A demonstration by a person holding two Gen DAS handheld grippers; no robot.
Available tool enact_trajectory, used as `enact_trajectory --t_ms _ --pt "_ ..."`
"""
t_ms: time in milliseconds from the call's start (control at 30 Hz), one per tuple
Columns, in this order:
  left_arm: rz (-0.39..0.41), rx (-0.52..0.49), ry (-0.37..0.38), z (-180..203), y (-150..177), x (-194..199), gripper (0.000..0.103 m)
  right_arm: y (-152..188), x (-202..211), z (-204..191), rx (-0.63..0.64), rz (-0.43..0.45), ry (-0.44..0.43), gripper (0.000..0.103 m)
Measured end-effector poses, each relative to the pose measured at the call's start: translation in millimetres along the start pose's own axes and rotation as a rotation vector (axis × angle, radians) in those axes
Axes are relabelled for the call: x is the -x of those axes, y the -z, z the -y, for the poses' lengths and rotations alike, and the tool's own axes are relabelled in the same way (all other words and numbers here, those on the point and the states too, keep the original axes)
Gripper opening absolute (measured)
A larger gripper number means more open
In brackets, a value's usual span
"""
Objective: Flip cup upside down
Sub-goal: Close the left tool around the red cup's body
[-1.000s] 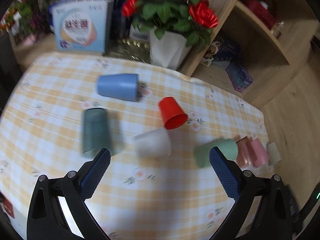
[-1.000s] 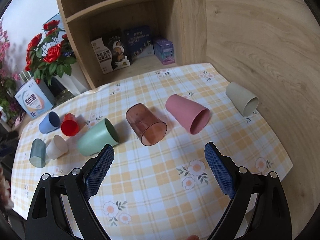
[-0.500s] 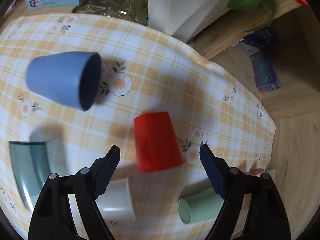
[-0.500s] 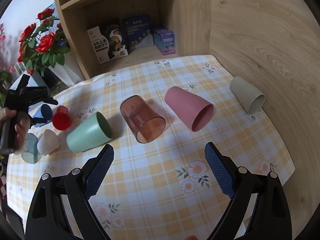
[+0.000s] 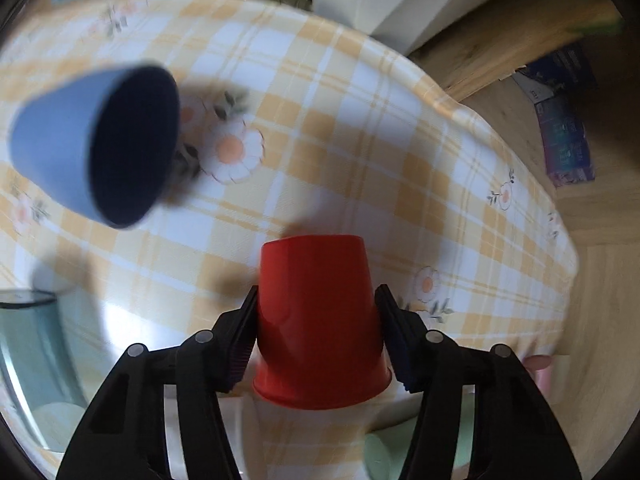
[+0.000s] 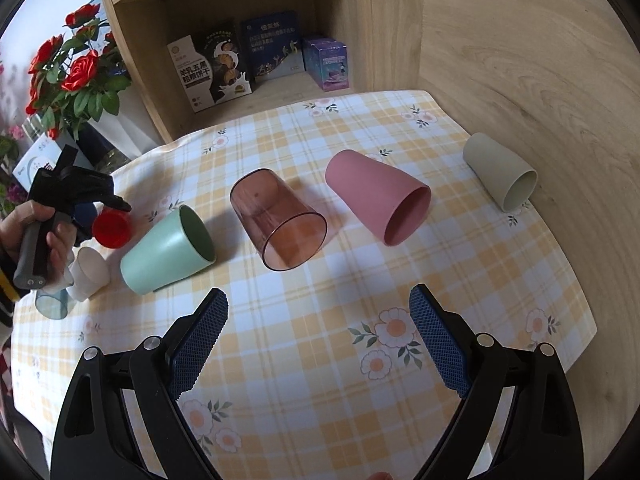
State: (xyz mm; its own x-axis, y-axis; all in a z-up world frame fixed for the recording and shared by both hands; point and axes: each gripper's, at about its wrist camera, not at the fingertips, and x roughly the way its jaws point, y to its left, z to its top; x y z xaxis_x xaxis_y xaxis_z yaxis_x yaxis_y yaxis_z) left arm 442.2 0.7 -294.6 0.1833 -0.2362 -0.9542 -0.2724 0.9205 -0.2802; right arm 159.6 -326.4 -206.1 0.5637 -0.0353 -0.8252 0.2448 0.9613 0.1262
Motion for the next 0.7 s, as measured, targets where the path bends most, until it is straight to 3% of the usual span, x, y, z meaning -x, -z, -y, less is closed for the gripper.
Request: enact_trajectory --t_ms 333,467,700 --pt "0.113 -0.092 0.089 -2.3 46.0 82.2 0.055 3.2 18.5 -5.0 -0.001 0.032 -0.02 0.089" --pt "0.145 -0.132 0.135 -14.3 101.1 116.2 0.055 8.3 27.9 -9.5 0.001 0.042 -0.036 0.089" --pt "0.134 -0.205 0.147 -23.1 199.4 105.4 0.055 20.1 40.9 -14.9 0.0 0.051 -0.051 0.089"
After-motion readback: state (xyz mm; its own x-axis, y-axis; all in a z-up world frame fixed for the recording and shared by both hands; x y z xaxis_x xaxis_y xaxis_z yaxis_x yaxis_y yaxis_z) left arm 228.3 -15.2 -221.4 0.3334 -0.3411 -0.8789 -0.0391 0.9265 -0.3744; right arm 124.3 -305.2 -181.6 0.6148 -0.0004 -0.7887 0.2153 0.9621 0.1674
